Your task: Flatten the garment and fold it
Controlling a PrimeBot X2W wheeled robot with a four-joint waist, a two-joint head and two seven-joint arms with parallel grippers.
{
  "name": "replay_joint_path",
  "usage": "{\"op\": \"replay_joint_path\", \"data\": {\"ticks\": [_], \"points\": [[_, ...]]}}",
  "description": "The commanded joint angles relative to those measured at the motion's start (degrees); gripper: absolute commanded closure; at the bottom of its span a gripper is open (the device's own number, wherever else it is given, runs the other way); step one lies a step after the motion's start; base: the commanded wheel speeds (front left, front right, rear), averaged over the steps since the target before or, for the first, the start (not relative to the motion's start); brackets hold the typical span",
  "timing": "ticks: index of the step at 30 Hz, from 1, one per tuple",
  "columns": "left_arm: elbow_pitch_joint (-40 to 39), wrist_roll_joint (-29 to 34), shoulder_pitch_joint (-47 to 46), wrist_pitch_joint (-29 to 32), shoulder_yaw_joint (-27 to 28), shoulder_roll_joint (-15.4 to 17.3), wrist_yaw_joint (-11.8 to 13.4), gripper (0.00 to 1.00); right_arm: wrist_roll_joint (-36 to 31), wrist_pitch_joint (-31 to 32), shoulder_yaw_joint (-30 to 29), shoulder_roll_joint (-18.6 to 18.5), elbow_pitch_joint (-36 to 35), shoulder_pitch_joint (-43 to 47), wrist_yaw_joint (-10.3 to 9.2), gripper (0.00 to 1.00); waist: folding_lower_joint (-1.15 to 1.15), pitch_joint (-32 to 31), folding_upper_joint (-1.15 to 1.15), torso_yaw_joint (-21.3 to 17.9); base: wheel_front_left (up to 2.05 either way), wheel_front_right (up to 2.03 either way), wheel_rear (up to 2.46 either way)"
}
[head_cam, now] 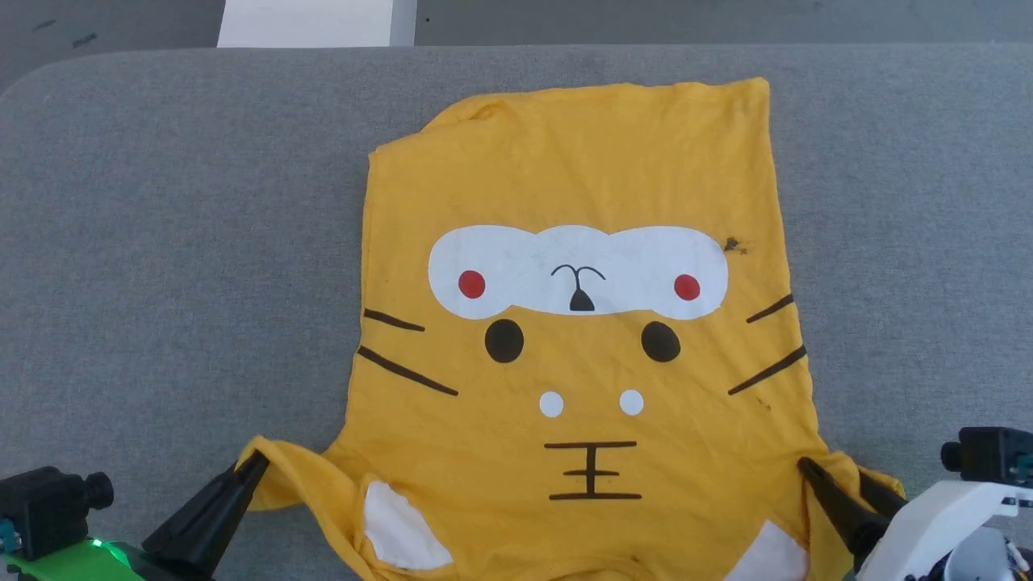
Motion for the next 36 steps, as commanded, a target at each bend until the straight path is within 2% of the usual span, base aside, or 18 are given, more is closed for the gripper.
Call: {"op": "replay_joint_path", "data": {"ticks": [1,5,11,14,16,20,25,30,36], "points": [[0.03,0.52,-1.09,-0.20,0.01,-0.24,-0.47,1.00,-1.24,1.22,-2.12,-0.71,0.58,-0.26,-1.13,0.00,0.00,0.14,0.00,0.01,0.00,0.00,0.00],[-0.26,0.99,-1.49,-1.02,-0.08,-0.36,-0.72,1.00,-1.40,4.49,-5.09,-0.71,-7.42,0.19,-1.13,0.00,0.00,0.64,0.00,0.24,0.00,0.00,0.00],[-0.76,1.89,-2.52,-2.01,-0.83,-0.58,-1.12,1.00,2.15,10.49,-9.23,-0.71,-21.81,-1.34,-1.13,0.00,0.00,2.07,0.00,1.02,0.00,0.00,0.00],[-0.99,2.28,-3.31,-2.55,-1.25,-0.64,-1.32,1.00,-1.22,10.10,-10.15,-0.94,-27.17,-5.95,-1.13,0.00,0.00,3.19,0.00,1.54,0.00,0.00,0.00],[-1.13,2.54,-4.02,-2.97,-1.54,-0.66,-1.46,1.00,-5.62,8.44,-10.06,-2.03,-28.26,-10.38,-1.13,0.00,0.00,4.04,0.00,1.94,0.00,0.00,0.00],[-1.43,3.27,-5.70,-3.82,-2.16,-0.46,-1.68,1.00,-11.80,6.99,-6.31,-3.21,-23.82,-19.80,-1.13,0.00,0.00,5.51,0.00,2.67,0.00,0.00,0.00],[-2.73,4.54,-7.90,-4.82,-2.88,0.39,-1.84,1.00,-17.72,9.29,-1.76,-4.09,-12.62,-32.74,-1.13,0.00,0.00,8.10,0.00,3.82,0.00,0.00,0.00],[-3.87,5.41,-10.58,-5.45,-4.41,1.51,-1.93,1.00,-23.70,11.91,-1.95,-3.80,-2.76,-45.05,-1.13,0.00,0.00,12.06,0.00,6.10,0.00,0.00,0.00],[-4.24,5.37,-14.68,-7.17,-8.11,2.93,-1.96,1.00,-31.07,16.04,-4.67,-2.96,3.93,-54.88,-1.13,0.00,0.00,17.40,0.00,9.12,0.00,0.00,0.00]]}}
